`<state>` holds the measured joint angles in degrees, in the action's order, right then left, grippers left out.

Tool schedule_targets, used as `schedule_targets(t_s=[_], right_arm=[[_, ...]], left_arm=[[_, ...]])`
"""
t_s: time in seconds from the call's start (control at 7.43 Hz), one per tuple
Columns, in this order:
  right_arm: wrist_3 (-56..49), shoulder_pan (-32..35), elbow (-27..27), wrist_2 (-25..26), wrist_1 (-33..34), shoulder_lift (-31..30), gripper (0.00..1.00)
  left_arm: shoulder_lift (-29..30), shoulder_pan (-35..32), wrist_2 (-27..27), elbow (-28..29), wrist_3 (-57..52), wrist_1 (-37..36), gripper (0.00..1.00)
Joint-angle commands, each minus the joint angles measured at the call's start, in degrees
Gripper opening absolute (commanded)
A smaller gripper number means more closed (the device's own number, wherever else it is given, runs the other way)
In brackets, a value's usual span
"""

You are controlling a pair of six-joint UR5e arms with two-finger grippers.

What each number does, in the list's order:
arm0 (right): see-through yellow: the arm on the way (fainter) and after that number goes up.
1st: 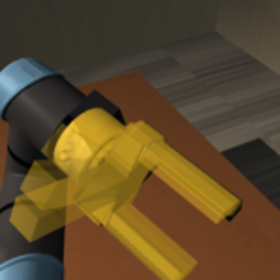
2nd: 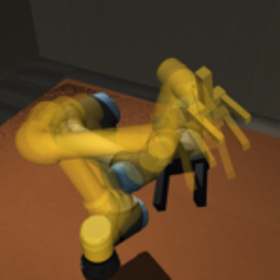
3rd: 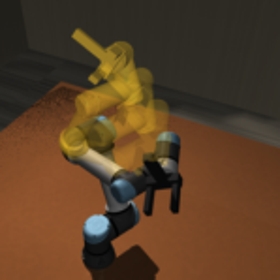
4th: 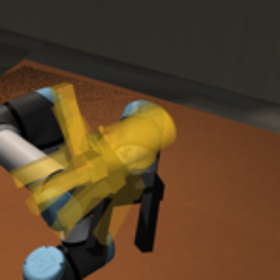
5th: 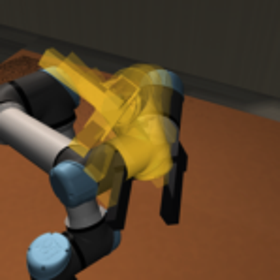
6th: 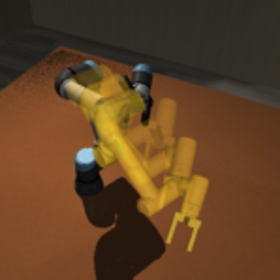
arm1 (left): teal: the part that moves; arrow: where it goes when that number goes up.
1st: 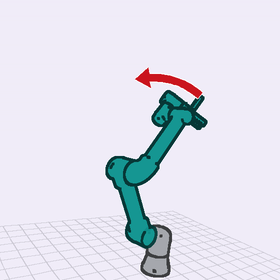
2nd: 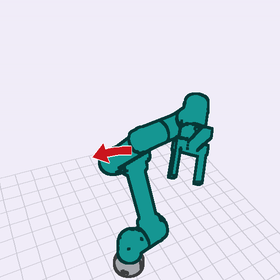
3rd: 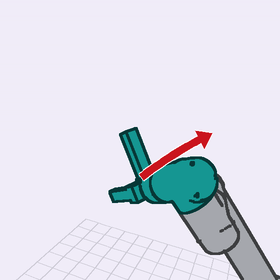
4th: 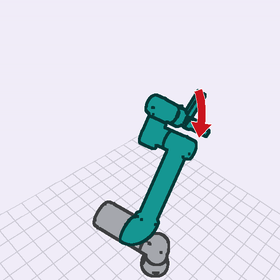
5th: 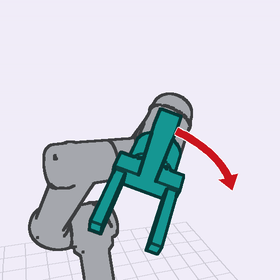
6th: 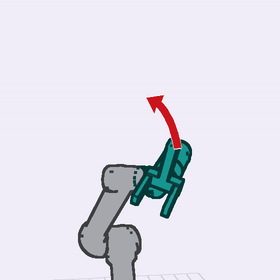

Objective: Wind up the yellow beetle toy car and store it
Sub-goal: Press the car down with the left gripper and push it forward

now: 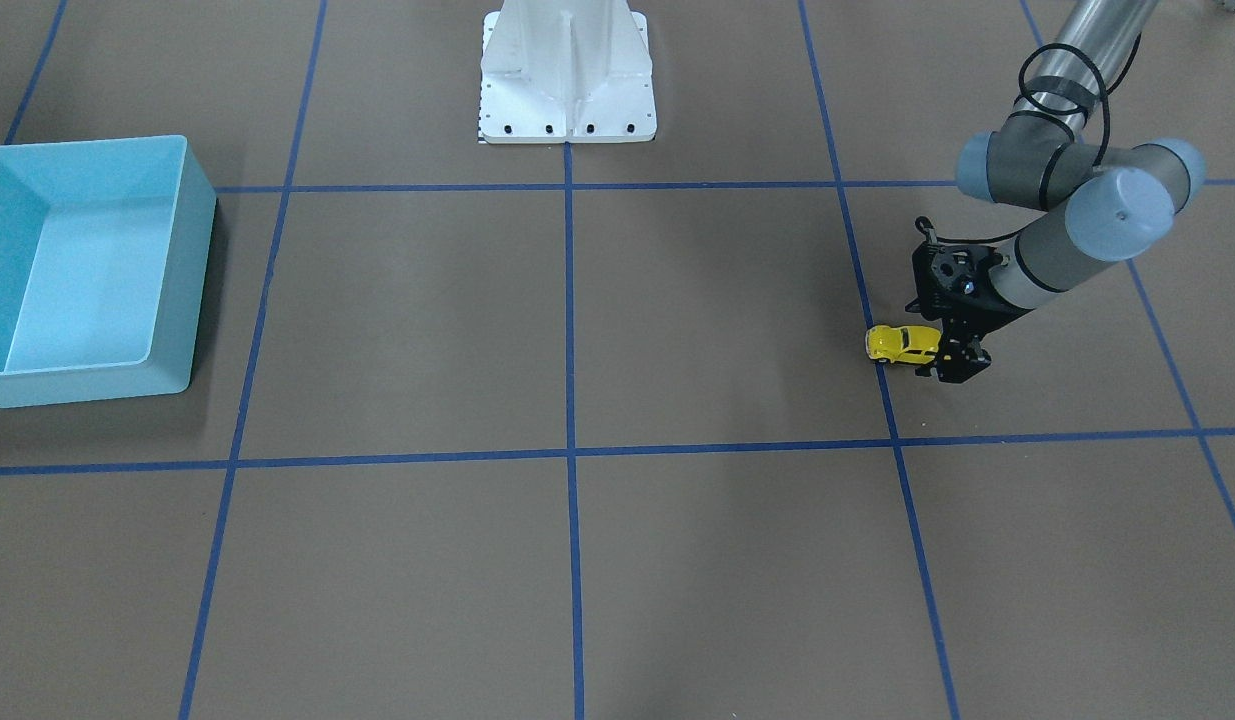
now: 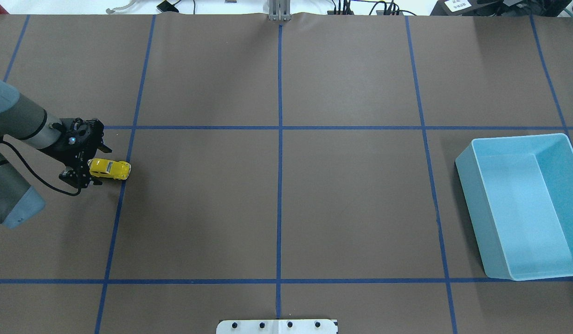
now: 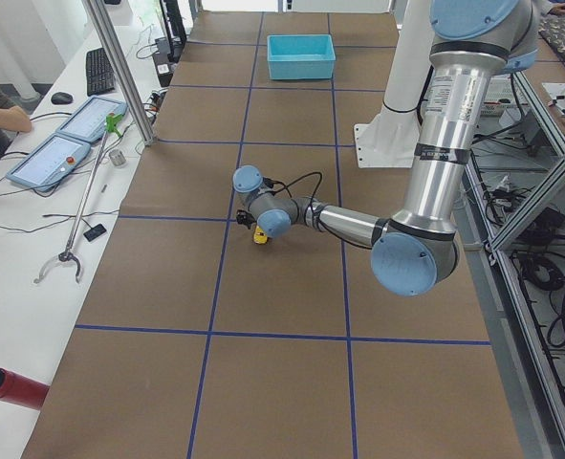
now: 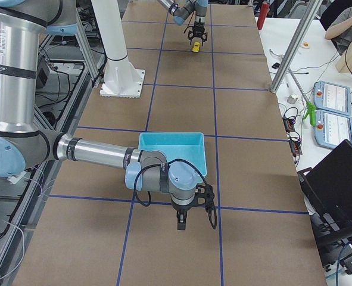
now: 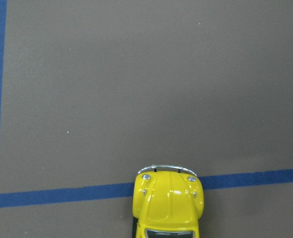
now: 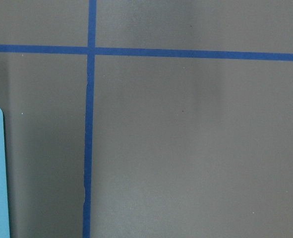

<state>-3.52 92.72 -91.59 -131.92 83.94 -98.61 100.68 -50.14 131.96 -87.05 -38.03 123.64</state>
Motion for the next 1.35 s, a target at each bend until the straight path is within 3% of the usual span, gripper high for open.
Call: schedule_targets(t_s=[0.0,0.13,0.27,0.81,1.08,1.21], right_arm=[[0.0,0.01,-0.07,0.0,0.0,0.0,1.0],[0.0,0.01,-0.08,0.0,0.0,0.0,1.0],[0.09,0.01,0.01,0.0,0.0,0.0,1.0],[0.09,0.01,0.01,0.0,0.0,0.0,1.0],[0.09,0.01,0.01,0.0,0.0,0.0,1.0],[0.09,0.01,0.01,0.0,0.0,0.0,1.0]], left_arm=[[0.04,0.04,-0.03,-0.49,-0.11,-2.96,0.9],[0.47,0.31,-0.03,-0.58,-0.11,-3.75,0.86],[0.48,0.31,-0.03,-0.58,-0.11,-3.76,0.77],[0.48,0.22,-0.03,-0.84,-0.38,-3.76,0.25],[-0.57,-0.04,-0.03,-5.56,-0.47,-3.32,0.14],[-0.58,0.04,-0.03,-7.42,-0.47,-3.15,0.14]])
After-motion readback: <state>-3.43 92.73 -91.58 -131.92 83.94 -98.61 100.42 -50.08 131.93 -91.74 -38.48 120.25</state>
